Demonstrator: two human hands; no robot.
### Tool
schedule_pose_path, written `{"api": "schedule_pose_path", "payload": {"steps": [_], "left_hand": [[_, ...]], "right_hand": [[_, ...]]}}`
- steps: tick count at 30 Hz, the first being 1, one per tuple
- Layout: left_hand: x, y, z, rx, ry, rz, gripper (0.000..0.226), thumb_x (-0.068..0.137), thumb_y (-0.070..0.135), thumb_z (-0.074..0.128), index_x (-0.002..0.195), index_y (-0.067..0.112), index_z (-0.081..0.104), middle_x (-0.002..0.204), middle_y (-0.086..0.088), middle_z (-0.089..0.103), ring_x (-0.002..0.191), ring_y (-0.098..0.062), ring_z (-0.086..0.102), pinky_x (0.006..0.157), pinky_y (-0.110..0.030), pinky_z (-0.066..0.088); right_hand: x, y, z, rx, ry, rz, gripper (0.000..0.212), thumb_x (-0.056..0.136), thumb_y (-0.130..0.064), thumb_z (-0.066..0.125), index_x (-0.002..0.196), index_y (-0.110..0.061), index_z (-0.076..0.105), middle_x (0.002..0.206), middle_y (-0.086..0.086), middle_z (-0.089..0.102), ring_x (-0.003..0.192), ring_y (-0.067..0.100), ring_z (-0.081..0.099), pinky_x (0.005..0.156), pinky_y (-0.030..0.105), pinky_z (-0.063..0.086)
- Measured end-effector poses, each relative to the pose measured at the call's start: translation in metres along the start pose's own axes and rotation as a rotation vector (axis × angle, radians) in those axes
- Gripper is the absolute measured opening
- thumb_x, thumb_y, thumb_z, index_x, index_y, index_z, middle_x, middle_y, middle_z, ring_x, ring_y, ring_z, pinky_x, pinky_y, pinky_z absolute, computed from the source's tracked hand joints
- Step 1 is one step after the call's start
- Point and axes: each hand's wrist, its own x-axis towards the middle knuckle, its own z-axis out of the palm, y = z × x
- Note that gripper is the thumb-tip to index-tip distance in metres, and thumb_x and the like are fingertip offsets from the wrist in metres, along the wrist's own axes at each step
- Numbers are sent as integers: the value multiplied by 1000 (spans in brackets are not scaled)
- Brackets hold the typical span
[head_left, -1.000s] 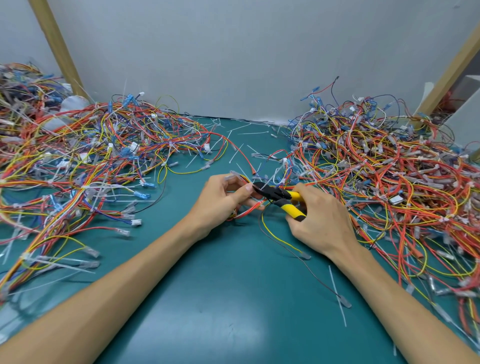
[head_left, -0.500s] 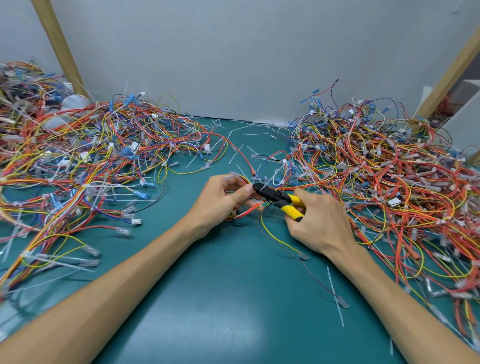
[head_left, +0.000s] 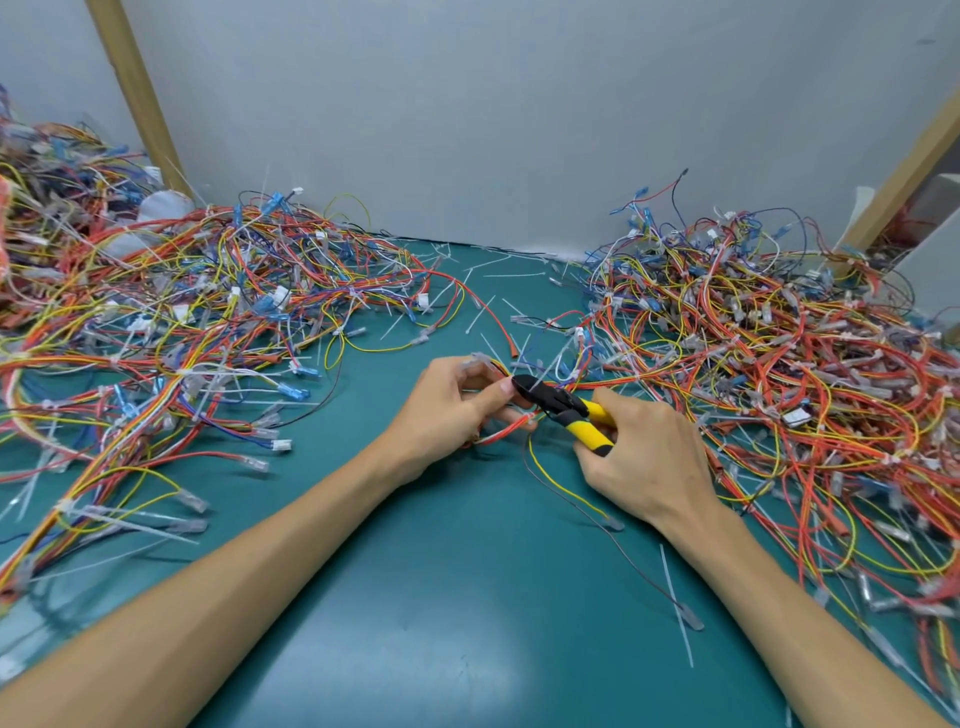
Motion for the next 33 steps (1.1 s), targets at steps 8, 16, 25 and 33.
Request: {"api": "schedule_pose_path", "payload": {"steps": [8,16,25,33], "left_hand": [[0,1,-1,6,14,6,18,98,10,54,81,12,58,84,4,75,75,-18,74,56,-22,39],[0,2,-1,24,3,4,20,98,9,53,79,13,58,82,5,75,74,-16,74,55,-24,38],[-1,2,0,13,4,12,19,98,7,53,79,12,56,83,3,73,71,-15,74,53,-22,38],[-2,4,0,8,6,0,20,98,8,53,79,12,57,82,4,74,72,-16,74,53,-22,37]], "right_hand": [[0,1,0,-14,12,-33,24,78,-37,66,81,-22,48,67,-5,54,63,26,50,53,33,41],[0,0,-2,-12,-9,-24,24,77,-36,66,77,-23,46,65,-7,52,63,26,50,55,34,43],[1,-1,-1,6,-14,-20,25,75,-38,60,71,-19,44,57,-6,47,59,29,49,52,32,42],[1,-1,-1,12,-6,-19,30,71,-38,61,66,-21,37,49,-9,36,51,24,44,49,30,37]]}}
